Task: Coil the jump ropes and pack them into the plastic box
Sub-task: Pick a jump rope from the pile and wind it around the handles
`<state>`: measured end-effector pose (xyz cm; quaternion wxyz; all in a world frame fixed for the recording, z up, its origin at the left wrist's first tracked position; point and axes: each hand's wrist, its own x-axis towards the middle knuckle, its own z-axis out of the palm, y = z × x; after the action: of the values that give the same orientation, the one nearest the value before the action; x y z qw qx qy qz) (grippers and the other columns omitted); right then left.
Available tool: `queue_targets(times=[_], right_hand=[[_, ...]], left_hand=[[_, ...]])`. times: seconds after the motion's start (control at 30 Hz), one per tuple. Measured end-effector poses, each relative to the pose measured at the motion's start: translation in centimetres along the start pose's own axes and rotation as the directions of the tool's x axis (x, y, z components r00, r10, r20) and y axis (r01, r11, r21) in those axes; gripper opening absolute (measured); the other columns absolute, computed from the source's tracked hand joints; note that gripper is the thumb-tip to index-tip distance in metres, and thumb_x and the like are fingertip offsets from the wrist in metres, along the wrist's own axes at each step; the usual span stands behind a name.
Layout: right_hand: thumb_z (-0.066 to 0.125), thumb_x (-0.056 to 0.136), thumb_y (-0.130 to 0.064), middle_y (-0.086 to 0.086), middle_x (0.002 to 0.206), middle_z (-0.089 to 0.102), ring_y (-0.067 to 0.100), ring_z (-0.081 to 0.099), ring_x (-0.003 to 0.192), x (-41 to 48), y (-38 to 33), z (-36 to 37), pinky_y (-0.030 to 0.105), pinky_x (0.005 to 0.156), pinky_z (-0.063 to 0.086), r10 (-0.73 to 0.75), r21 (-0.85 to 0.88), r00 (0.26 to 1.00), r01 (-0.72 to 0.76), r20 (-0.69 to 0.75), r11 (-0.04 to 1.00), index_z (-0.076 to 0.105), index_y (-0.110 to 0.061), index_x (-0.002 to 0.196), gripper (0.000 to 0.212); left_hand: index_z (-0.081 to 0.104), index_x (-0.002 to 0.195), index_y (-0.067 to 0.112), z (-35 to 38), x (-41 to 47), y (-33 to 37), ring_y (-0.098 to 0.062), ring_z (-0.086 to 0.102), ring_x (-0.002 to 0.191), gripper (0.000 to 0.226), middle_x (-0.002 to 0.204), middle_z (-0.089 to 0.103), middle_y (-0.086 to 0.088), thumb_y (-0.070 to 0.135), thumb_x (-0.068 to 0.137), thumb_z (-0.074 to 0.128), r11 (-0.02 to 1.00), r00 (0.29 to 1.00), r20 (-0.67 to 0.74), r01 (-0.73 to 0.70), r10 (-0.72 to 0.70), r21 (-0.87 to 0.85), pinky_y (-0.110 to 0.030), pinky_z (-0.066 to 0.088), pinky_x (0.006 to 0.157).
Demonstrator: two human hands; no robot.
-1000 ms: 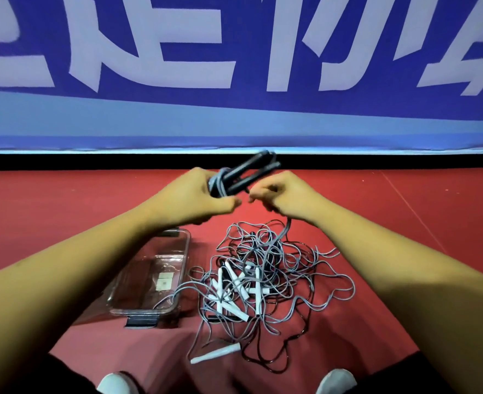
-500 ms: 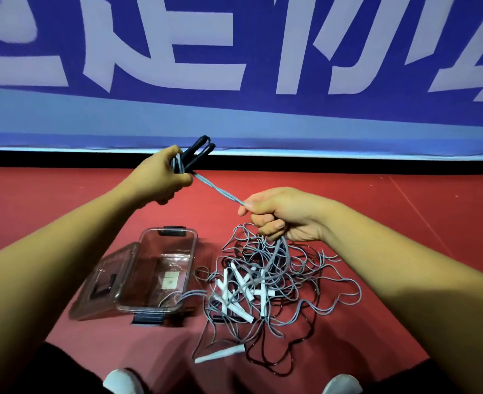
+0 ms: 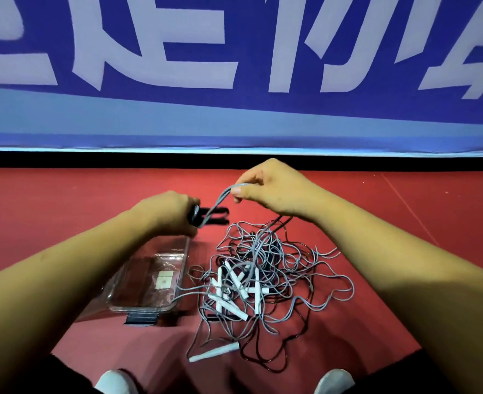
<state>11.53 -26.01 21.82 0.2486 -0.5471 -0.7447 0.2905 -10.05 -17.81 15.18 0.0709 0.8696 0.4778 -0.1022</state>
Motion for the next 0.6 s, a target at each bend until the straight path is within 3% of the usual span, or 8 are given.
queue_targets(times=[0.1, 0.17, 0.23, 0.37, 0.43, 0.5, 0.6], right_hand=[[0.064, 0.091, -0.027, 0.009, 0.076, 0.071, 0.026, 0.060, 0.068, 0.4, 1.3, -0.5, 0.034, 0.066, 0.046, 0.013, -0.050, 0.994, -0.018, -0.105, 0.999, 0.074, -0.018, 0.078, 0.018], [0.063, 0.091, -0.025, 0.013, 0.081, 0.071, 0.034, 0.063, 0.079, 0.7, 2.4, -0.7, 0.037, 0.072, 0.048, 0.014, -0.058, 0.986, -0.024, -0.165, 0.998, 0.073, -0.017, 0.077, 0.019], [0.063, 0.092, -0.022, 0.012, 0.082, 0.072, 0.030, 0.062, 0.077, 0.9, 3.2, -1.1, 0.033, 0.071, 0.046, 0.012, -0.052, 0.979, -0.024, -0.205, 0.998, 0.073, -0.011, 0.082, 0.018], [0.065, 0.091, -0.015, -0.010, 0.068, 0.064, -0.002, 0.052, 0.058, 0.8, 4.6, -1.6, 0.018, 0.059, 0.038, 0.061, 0.036, 0.970, -0.054, -0.234, 0.998, 0.073, -0.008, 0.090, 0.010], [0.065, 0.090, -0.010, -0.017, 0.050, 0.053, -0.001, 0.040, 0.042, 0.7, 5.4, -1.5, 0.011, 0.049, 0.030, 0.093, 0.112, 0.972, -0.070, -0.215, 0.991, 0.069, -0.005, 0.090, 0.006], [0.064, 0.090, -0.008, -0.013, 0.053, 0.053, 0.003, 0.036, 0.045, 0.7, 6.1, -1.3, 0.016, 0.047, 0.030, 0.109, 0.146, 0.977, -0.083, -0.181, 0.986, 0.068, -0.010, 0.084, 0.007], [0.059, 0.091, -0.003, 0.001, 0.054, 0.047, 0.009, 0.034, 0.044, 0.6, 7.0, 0.0, 0.017, 0.040, 0.027, 0.202, 0.246, 0.976, -0.177, -0.079, 0.953, 0.066, -0.020, 0.072, 0.027]], left_hand=[[0.063, 0.090, 0.021, 0.6, -0.6, 2.9, -0.021, 0.064, 0.077, 0.046, 0.082, 0.071, 0.002, 0.065, 0.076, 0.070, 0.990, 0.987, 0.084, -0.136, 0.139, -0.045, -0.029, 0.049, 0.071], [0.059, 0.082, 0.023, 0.6, -0.9, 4.0, -0.014, 0.058, 0.065, 0.040, 0.067, 0.061, 0.010, 0.062, 0.079, 0.069, 0.973, 0.975, 0.072, -0.199, 0.208, -0.119, -0.026, 0.043, 0.064], [0.058, 0.082, 0.023, 0.3, -1.2, 4.5, -0.012, 0.056, 0.062, 0.030, 0.064, 0.059, 0.010, 0.050, 0.084, 0.071, 0.940, 0.953, 0.056, -0.284, 0.299, -0.189, -0.025, 0.041, 0.062], [0.056, 0.082, 0.028, -1.0, -2.2, 4.7, 0.001, 0.053, 0.059, 0.017, 0.070, 0.063, 0.010, 0.030, 0.086, 0.073, 0.836, 0.912, 0.006, -0.374, 0.411, -0.402, -0.020, 0.045, 0.062], [0.061, 0.093, 0.022, -1.4, -2.7, 5.1, -0.005, 0.055, 0.065, 0.017, 0.076, 0.065, 0.007, 0.029, 0.084, 0.073, 0.736, 0.908, -0.030, -0.357, 0.417, -0.575, -0.030, 0.050, 0.065], [0.060, 0.099, 0.020, -1.8, -3.2, 5.4, -0.013, 0.051, 0.058, 0.026, 0.071, 0.059, 0.002, 0.032, 0.080, 0.072, 0.622, 0.920, -0.083, -0.324, 0.384, -0.713, -0.037, 0.047, 0.053], [0.049, 0.113, 0.024, -2.6, -3.5, 5.6, -0.014, 0.040, 0.044, 0.036, 0.063, 0.051, -0.004, 0.020, 0.086, 0.074, 0.506, 0.946, -0.173, -0.294, 0.273, -0.811, -0.024, 0.034, 0.039]])
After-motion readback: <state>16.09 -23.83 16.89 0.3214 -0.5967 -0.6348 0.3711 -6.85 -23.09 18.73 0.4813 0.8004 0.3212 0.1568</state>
